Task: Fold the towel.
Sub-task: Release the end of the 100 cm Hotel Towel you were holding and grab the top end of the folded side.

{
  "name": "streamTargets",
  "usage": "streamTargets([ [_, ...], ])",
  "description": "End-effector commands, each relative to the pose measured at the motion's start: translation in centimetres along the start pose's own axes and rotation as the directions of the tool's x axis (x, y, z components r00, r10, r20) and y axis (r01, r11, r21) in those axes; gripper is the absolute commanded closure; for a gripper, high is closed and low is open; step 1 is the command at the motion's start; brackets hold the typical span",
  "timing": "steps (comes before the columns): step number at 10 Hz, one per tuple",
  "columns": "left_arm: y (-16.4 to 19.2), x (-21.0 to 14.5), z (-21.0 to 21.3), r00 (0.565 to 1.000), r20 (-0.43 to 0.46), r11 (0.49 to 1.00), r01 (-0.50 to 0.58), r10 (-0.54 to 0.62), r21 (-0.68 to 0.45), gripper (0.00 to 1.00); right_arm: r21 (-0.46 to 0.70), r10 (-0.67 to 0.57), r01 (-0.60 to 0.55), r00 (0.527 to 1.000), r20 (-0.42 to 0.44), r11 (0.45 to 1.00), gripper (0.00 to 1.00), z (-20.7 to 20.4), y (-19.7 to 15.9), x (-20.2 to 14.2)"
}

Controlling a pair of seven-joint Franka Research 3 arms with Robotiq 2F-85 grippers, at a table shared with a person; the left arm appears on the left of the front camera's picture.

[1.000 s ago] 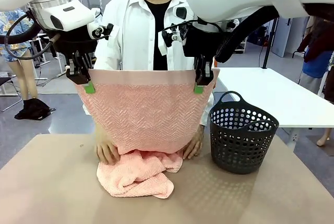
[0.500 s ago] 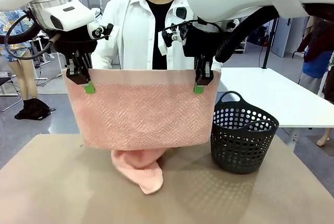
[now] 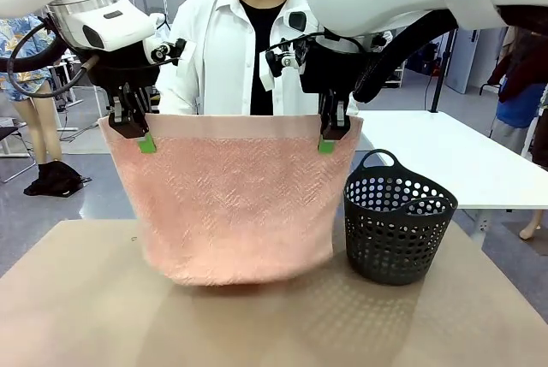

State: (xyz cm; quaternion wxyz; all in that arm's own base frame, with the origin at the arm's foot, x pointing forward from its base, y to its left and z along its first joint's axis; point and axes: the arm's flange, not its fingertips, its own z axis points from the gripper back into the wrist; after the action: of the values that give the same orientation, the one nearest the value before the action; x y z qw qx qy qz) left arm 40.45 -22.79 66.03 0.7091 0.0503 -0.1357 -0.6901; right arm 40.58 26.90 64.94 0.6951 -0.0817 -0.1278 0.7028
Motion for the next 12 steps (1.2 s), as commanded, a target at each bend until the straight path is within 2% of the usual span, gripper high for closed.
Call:
streamTargets([
  [1, 0.05, -0.14, 0.04, 1.0, 0.002, 1.0, -0.003, 0.003, -0.002, 1.0, -0.001, 0.009, -0.009, 1.0, 0.001, 1.0, 1.0, 0.08, 0.03, -0.06],
  [12, 0.05, -0.14, 0.04, 1.0, 0.002, 1.0, -0.003, 0.003, -0.002, 1.0, -0.001, 0.009, -0.009, 1.0, 0.001, 1.0, 1.0, 0.08, 0.03, -0.06],
])
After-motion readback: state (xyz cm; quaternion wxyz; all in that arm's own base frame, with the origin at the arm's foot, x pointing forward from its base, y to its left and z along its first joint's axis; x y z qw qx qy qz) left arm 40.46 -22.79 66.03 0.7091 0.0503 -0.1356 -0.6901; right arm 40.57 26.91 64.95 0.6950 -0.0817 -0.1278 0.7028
